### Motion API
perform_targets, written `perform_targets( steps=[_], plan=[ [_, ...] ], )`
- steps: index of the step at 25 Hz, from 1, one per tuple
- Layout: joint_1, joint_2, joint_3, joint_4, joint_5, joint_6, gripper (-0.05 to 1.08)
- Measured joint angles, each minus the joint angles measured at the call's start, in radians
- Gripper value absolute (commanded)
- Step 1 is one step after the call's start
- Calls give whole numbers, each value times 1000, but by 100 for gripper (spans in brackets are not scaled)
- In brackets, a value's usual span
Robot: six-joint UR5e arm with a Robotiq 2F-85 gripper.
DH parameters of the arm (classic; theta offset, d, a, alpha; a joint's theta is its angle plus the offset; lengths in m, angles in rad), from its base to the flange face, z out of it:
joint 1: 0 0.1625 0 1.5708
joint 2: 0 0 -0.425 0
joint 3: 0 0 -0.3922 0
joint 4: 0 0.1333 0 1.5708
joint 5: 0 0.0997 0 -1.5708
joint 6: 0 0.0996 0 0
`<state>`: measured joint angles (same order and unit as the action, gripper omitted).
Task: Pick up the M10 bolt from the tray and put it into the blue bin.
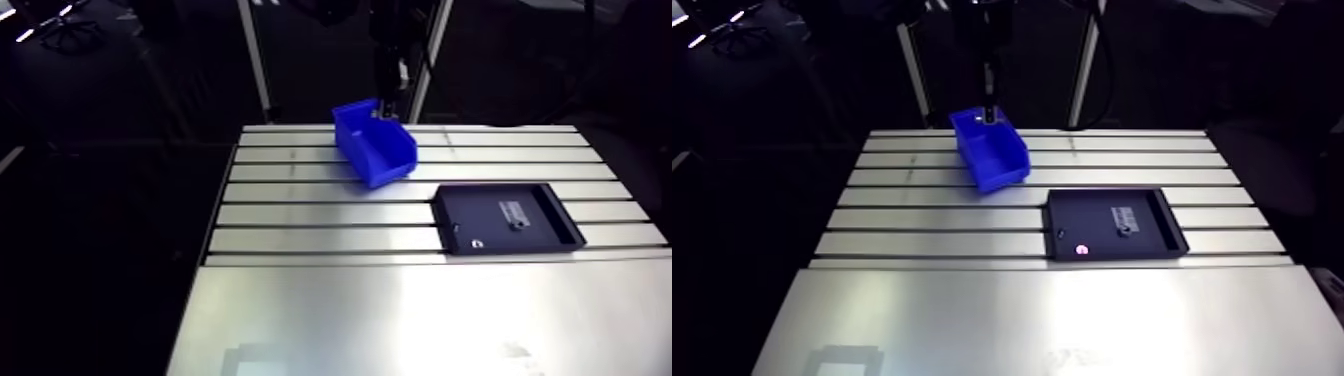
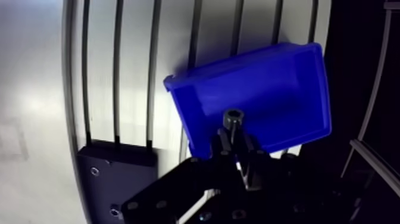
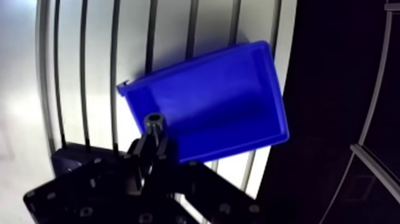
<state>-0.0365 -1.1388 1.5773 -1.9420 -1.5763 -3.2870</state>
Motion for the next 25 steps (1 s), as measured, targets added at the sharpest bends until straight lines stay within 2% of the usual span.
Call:
perform_targets(
  steps=[14,25],
  plan=[
    [9,86,2,-74,-1,34,98],
    [12,128,-1,-98,-4,52,98]
  ],
)
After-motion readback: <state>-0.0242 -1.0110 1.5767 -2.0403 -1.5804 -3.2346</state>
